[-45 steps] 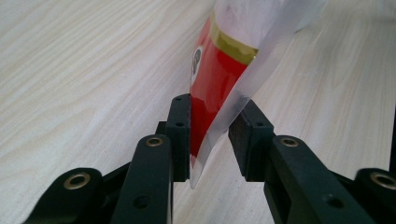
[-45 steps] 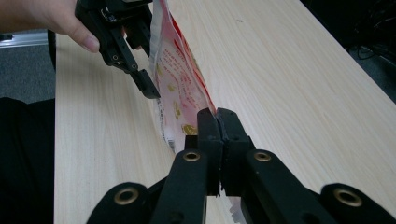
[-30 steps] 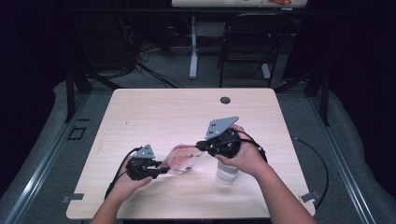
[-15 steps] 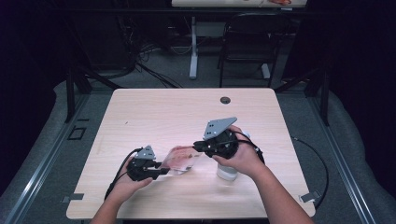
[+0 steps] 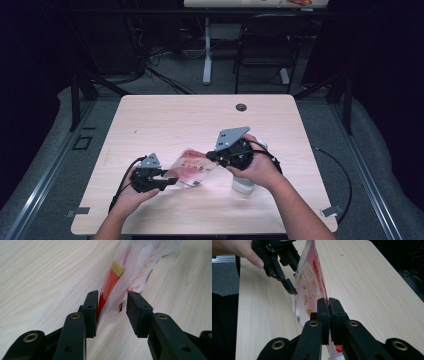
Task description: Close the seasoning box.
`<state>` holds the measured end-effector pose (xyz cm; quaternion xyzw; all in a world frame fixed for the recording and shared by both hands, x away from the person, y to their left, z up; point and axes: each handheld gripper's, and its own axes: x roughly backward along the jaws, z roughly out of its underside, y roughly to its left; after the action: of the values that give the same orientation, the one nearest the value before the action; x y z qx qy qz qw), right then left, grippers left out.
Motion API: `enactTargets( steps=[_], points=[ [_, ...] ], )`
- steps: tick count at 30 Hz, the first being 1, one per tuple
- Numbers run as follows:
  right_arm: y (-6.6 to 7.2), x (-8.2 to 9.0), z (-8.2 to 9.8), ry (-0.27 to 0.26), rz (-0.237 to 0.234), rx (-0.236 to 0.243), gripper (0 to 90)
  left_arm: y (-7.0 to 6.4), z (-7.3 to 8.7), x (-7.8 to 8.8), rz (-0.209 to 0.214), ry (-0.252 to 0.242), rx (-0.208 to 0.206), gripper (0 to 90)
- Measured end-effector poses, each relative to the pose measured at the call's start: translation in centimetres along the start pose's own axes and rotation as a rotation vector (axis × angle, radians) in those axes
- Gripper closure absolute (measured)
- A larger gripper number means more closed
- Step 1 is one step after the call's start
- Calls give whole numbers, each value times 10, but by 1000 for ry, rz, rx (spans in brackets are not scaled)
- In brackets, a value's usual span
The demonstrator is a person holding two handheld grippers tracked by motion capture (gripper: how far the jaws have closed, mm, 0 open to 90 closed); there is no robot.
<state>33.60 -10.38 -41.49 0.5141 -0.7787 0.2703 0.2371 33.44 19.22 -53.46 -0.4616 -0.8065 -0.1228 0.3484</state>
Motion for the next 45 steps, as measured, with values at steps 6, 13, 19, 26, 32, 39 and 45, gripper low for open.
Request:
enactTargets(
  steps=[6, 13, 19, 26, 32, 39, 45],
  points=[
    [0, -1, -1, -22, -11, -16, 826, -1, 1, -5, 7, 18, -10, 651],
    [1, -2, -2, -37, -13, -23, 765, 1, 3, -6, 21, 17, -5, 660],
    [1, -1, -4, -57, -18, -32, 749, -1, 3, -8, 24, 15, -9, 667],
    [4, -3, -9, -63, -26, -16, 788, -6, 1, -17, 21, 45, -28, 677],
    [6, -5, -13, -53, -27, 0, 790, -7, 0, -15, 21, 25, -27, 652],
    [8, -9, -17, -49, -34, 13, 777, -9, -3, -9, 24, -11, -31, 620],
    [9, -13, -21, -50, -45, 15, 745, -9, -4, -2, 26, -26, -26, 628]
  ],
)
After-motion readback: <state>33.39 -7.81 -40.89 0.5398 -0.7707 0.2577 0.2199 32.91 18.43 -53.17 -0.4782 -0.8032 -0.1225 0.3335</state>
